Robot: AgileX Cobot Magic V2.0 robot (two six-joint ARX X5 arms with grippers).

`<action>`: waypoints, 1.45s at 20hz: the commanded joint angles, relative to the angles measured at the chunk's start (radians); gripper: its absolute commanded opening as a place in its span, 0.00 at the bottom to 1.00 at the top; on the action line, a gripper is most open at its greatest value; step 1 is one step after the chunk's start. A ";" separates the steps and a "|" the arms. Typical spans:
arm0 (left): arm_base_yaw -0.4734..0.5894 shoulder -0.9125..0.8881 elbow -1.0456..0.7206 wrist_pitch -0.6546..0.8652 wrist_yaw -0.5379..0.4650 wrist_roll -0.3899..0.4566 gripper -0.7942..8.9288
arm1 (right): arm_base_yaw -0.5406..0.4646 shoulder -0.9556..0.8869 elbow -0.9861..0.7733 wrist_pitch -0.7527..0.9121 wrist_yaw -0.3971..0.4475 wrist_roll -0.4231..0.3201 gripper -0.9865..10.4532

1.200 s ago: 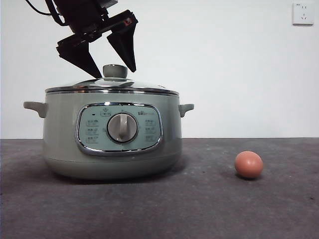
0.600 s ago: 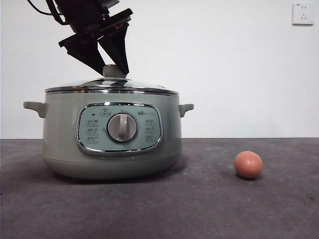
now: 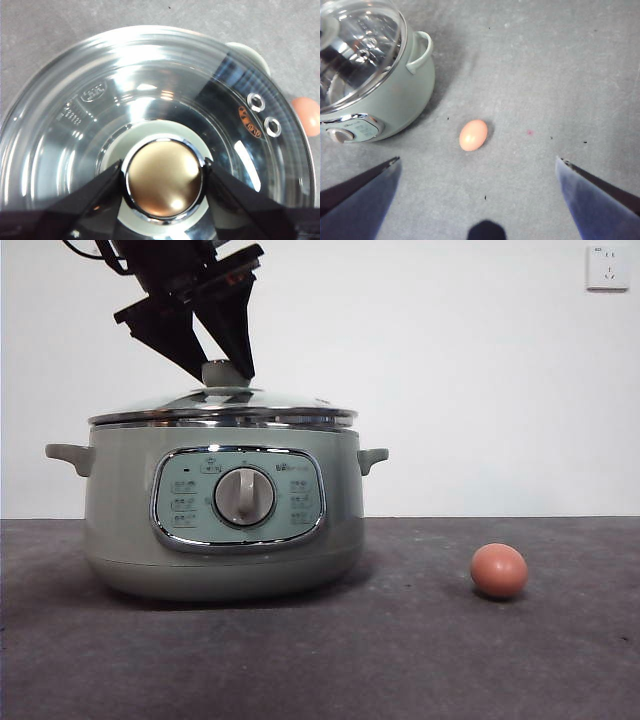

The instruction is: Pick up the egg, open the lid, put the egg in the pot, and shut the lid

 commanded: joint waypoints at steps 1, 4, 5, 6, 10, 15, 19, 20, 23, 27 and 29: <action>-0.003 -0.048 0.056 0.000 0.002 0.000 0.07 | 0.001 0.018 0.005 0.001 -0.003 0.011 0.61; 0.000 -0.118 0.084 -0.012 0.001 0.000 0.07 | 0.001 0.066 0.005 0.011 -0.003 0.027 0.61; 0.004 -0.148 0.084 -0.013 0.001 0.000 0.07 | 0.001 0.086 0.005 0.018 -0.003 0.038 0.61; 0.013 -0.190 0.084 -0.021 0.001 0.000 0.07 | 0.001 0.115 0.005 0.024 -0.003 0.048 0.61; 0.060 -0.359 0.084 -0.096 0.001 0.001 0.07 | 0.043 0.250 0.005 0.053 -0.001 0.105 0.61; 0.125 -0.543 0.083 -0.227 -0.008 0.020 0.07 | 0.177 0.455 0.005 0.149 0.070 0.200 0.61; 0.160 -0.687 0.054 -0.314 -0.054 0.039 0.07 | 0.274 0.603 0.005 0.237 0.119 0.266 0.61; 0.164 -0.729 0.037 -0.330 -0.069 0.039 0.07 | 0.298 0.640 0.005 0.261 0.142 0.279 0.61; 0.165 -0.833 -0.011 -0.397 -0.085 0.038 0.07 | 0.346 0.729 0.005 0.307 0.216 0.304 0.61; 0.165 -0.939 -0.051 -0.478 -0.085 0.026 0.07 | 0.374 0.824 0.005 0.355 0.256 0.352 0.61; 0.164 -0.982 -0.052 -0.479 -0.085 0.010 0.07 | 0.381 0.853 0.005 0.369 0.298 0.360 0.58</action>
